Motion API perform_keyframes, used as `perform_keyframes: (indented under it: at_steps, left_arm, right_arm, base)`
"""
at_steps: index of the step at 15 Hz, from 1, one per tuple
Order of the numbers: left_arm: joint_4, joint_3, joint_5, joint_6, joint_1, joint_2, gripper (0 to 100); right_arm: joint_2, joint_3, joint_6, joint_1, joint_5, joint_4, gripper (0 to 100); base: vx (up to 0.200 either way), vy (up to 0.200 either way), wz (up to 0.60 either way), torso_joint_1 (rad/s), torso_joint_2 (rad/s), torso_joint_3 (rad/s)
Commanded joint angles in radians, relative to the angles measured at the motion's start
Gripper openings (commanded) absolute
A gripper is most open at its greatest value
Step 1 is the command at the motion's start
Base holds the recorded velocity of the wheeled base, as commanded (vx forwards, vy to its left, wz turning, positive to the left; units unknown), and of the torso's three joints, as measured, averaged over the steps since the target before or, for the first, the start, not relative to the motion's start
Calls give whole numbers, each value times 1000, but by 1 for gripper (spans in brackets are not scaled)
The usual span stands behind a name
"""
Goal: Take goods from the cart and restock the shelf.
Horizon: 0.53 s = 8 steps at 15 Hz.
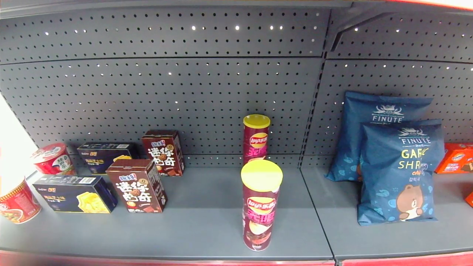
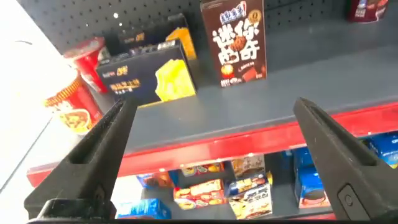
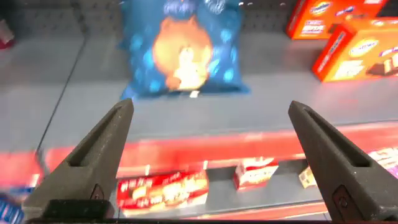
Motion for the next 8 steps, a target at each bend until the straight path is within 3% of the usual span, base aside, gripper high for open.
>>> perform_keyframes:
  at_steps: [1,2,3,4,5,6,8]
  left_arm:
    - [-52,81,-8,-26,0,-26,100]
    - [-21,81,-38,-48,0,-26,100]
    - [-12,81,-106,-74,-2,-26,100]
    - [-12,81,-111,-77,-2,-26,100]
    - [-9,81,-141,-103,-2,-26,100]
    - [-6,81,-144,-132,-2,-26,100]
    - [8,81,-127,-229,1,-24,100]
  right_arm:
    - [-214,13,-60,19,37,41,100]
    - [-214,17,-52,19,35,35,100]
    - [-214,19,-37,19,31,63,100]
    - [-214,19,-35,19,31,67,100]
    - [-214,19,11,19,38,147,100]
    - [-214,19,43,19,45,150,100]
    - [-214,17,46,17,46,153,100]
  base:
    - [0,0,0,0,0,0]
    - [0,0,0,0,0,0]
    - [0,0,0,0,0,0]
    - [0,0,0,0,0,0]
    - [0,0,0,0,0,0]
    - [0,0,0,0,0,0]
    - [0,0,0,0,0,0]
